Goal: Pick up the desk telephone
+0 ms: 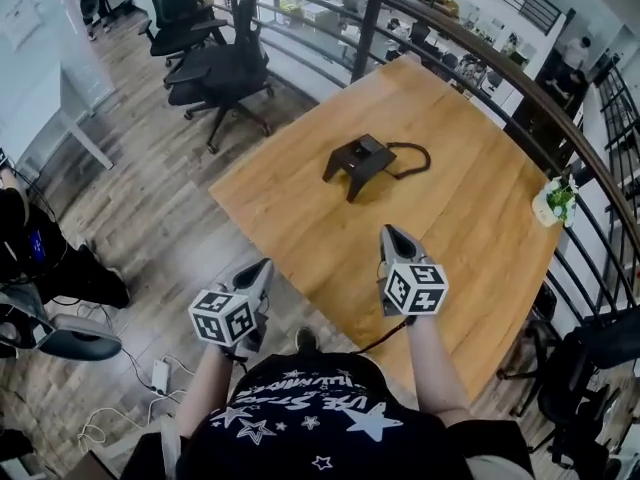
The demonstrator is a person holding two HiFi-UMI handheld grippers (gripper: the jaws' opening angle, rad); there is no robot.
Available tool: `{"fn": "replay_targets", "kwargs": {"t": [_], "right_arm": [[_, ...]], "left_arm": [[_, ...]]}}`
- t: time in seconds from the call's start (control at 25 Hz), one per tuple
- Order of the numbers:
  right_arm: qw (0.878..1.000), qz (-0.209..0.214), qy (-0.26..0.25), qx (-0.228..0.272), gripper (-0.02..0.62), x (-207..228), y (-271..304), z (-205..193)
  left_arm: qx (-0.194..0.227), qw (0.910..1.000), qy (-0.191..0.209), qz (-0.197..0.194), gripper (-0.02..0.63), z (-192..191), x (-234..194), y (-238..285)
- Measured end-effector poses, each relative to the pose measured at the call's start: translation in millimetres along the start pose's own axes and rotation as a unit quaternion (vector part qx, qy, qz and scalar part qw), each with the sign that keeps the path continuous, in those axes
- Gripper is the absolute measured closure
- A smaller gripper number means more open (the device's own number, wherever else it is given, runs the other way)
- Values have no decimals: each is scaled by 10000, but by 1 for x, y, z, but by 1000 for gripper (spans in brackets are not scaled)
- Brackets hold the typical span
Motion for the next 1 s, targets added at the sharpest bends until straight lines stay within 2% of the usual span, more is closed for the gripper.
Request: {"fn": "replay_targets", "kwargs": {"t": [0.16, 0.52, 0.8, 1.0], "right_arm": [[9998, -149, 165, 9, 592, 18, 4, 3], [9982, -440, 396, -21, 592, 30, 7, -8], [9931, -972, 632, 151, 592, 34, 0, -12], [9842, -1511, 895, 240, 593, 45, -12, -15]], "left_arm": [[-81, 9998, 115, -161, 604, 19, 3, 21], [-188, 9993, 41, -319, 604, 32, -10, 46], [-555, 9948, 37, -849, 604, 37, -19, 80], [-835, 9858, -144, -1448, 604, 52, -15, 119]]}}
Point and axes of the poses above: the fingertips, and each gripper's own axes: y forward along the fingers, x to its right, z out of its top, the point moved 3 cm from there along -y, backward along the fingers, and after that the axes turned 7 degrees about -x, right-handed, at the moved point
